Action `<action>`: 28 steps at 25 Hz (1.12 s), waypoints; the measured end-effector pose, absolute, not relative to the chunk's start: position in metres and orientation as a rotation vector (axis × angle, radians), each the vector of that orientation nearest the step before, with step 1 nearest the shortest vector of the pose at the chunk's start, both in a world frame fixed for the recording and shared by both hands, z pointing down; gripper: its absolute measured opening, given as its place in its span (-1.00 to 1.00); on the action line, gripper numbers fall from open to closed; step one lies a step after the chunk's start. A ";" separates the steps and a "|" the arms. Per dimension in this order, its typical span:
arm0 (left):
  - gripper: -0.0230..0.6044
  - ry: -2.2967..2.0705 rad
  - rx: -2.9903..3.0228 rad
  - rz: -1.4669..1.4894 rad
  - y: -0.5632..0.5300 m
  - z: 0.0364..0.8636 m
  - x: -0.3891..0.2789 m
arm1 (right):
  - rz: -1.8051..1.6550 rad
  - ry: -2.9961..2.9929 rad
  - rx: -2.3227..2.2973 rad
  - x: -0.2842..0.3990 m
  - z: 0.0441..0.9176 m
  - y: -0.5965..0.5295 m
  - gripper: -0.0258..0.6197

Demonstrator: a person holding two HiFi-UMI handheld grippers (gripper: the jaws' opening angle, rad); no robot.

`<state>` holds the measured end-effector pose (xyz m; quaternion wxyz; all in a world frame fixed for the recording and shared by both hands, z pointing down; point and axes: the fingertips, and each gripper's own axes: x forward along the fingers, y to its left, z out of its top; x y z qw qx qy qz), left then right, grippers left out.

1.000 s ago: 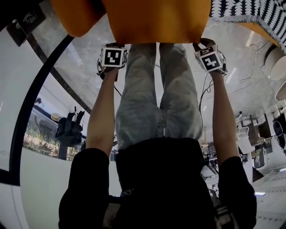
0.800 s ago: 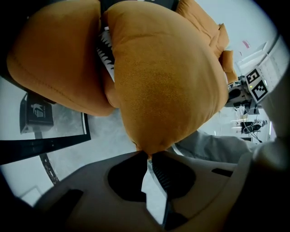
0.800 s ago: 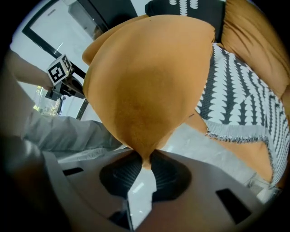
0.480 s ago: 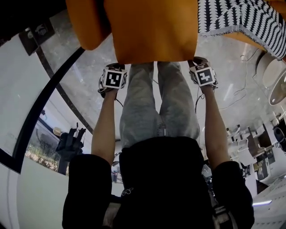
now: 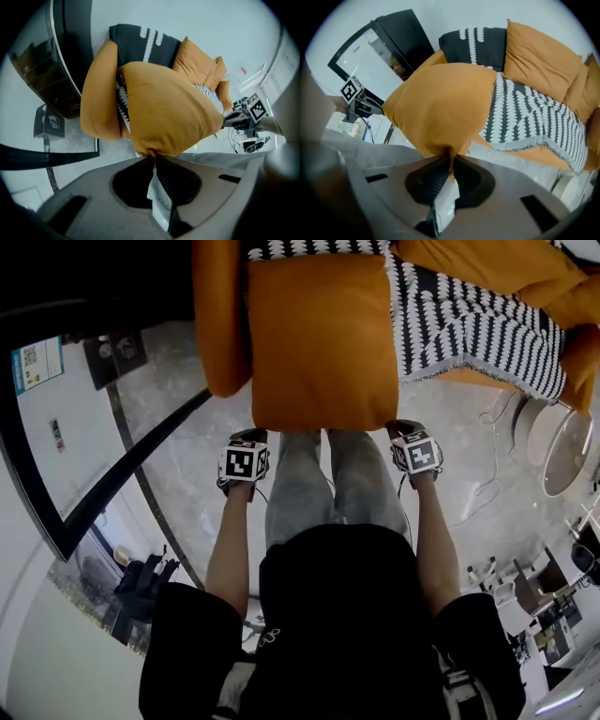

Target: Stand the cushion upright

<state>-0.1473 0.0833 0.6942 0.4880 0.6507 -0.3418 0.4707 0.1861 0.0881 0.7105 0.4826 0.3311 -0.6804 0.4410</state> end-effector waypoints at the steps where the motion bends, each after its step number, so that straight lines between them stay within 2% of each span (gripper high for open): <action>1: -0.84 -0.835 1.603 1.141 0.077 0.683 -0.147 | 1.079 -1.670 0.824 0.187 0.700 0.083 -0.83; 16: -0.85 -1.027 1.830 0.821 -0.050 0.530 -0.153 | 0.958 -1.919 0.989 0.190 0.538 -0.042 -0.85; 28: -0.88 -1.163 2.026 0.567 -0.188 0.450 -0.142 | 0.870 -2.115 1.121 0.187 0.453 -0.176 -0.85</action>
